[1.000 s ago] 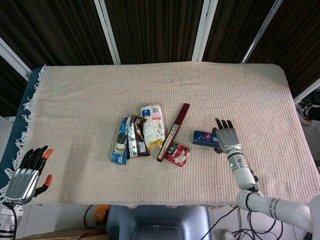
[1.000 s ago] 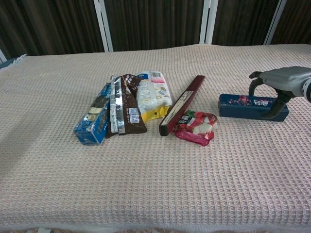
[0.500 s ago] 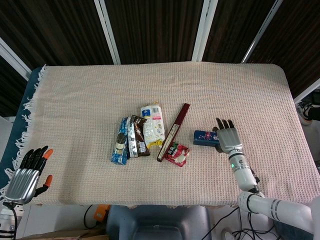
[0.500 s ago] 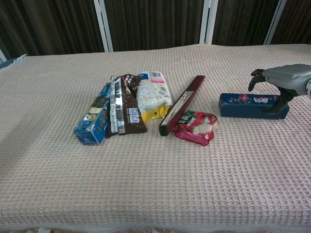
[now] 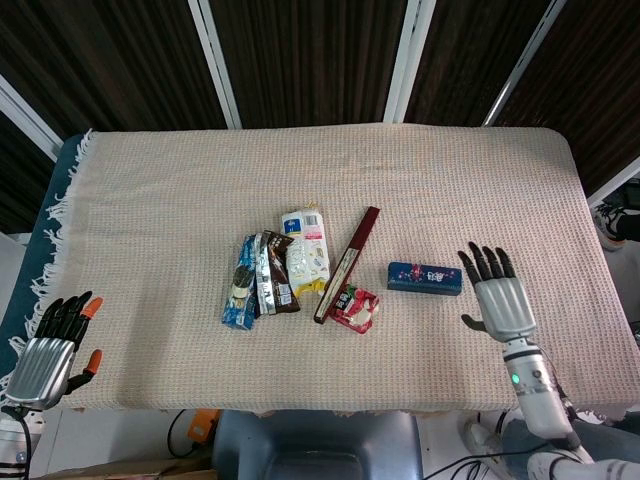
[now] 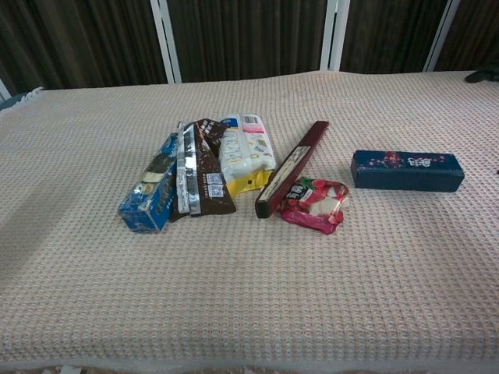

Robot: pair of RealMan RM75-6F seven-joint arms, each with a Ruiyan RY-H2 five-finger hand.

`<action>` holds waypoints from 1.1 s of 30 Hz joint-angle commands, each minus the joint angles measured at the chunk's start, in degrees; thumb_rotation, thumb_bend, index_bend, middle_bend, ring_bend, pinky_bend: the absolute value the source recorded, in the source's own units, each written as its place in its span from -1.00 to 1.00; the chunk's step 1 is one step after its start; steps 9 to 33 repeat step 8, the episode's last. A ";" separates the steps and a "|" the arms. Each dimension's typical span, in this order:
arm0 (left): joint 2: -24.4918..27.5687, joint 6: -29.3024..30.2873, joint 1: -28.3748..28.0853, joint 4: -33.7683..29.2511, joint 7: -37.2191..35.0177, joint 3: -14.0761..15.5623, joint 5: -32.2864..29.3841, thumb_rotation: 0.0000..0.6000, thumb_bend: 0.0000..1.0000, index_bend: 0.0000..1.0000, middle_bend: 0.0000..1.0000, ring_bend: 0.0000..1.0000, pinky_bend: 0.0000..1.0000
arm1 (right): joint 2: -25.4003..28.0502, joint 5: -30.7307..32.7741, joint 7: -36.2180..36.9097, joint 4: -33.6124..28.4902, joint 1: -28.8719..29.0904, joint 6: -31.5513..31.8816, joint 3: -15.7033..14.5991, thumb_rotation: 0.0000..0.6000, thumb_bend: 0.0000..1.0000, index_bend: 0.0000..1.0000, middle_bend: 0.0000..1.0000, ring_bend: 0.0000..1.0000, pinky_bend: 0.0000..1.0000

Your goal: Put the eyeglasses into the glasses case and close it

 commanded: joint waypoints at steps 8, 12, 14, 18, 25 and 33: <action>-0.52 0.37 0.21 -0.25 1.58 0.36 0.78 1.00 -0.14 -1.00 -1.00 -1.00 -0.93 | 2.37 -10.51 11.21 3.92 -14.01 12.53 -4.06 1.00 -0.46 -0.92 -1.00 -1.00 -1.00; -0.52 0.37 0.21 -0.25 1.58 0.36 0.78 1.00 -0.14 -1.00 -1.00 -1.00 -0.93 | 2.37 -10.51 11.21 3.92 -14.01 12.53 -4.06 1.00 -0.46 -0.92 -1.00 -1.00 -1.00; -0.52 0.37 0.21 -0.25 1.58 0.36 0.78 1.00 -0.14 -1.00 -1.00 -1.00 -0.93 | 2.37 -10.51 11.21 3.92 -14.01 12.53 -4.06 1.00 -0.46 -0.92 -1.00 -1.00 -1.00; -0.52 0.37 0.21 -0.25 1.58 0.36 0.78 1.00 -0.14 -1.00 -1.00 -1.00 -0.93 | 2.37 -10.51 11.21 3.92 -14.01 12.53 -4.06 1.00 -0.46 -0.92 -1.00 -1.00 -1.00; -0.52 0.37 0.21 -0.25 1.58 0.36 0.78 1.00 -0.14 -1.00 -1.00 -1.00 -0.93 | 2.37 -10.51 11.21 3.92 -14.01 12.53 -4.06 1.00 -0.46 -0.92 -1.00 -1.00 -1.00; -0.52 0.37 0.21 -0.25 1.58 0.36 0.78 1.00 -0.14 -1.00 -1.00 -1.00 -0.93 | 2.37 -10.51 11.21 3.92 -14.01 12.53 -4.06 1.00 -0.46 -0.92 -1.00 -1.00 -1.00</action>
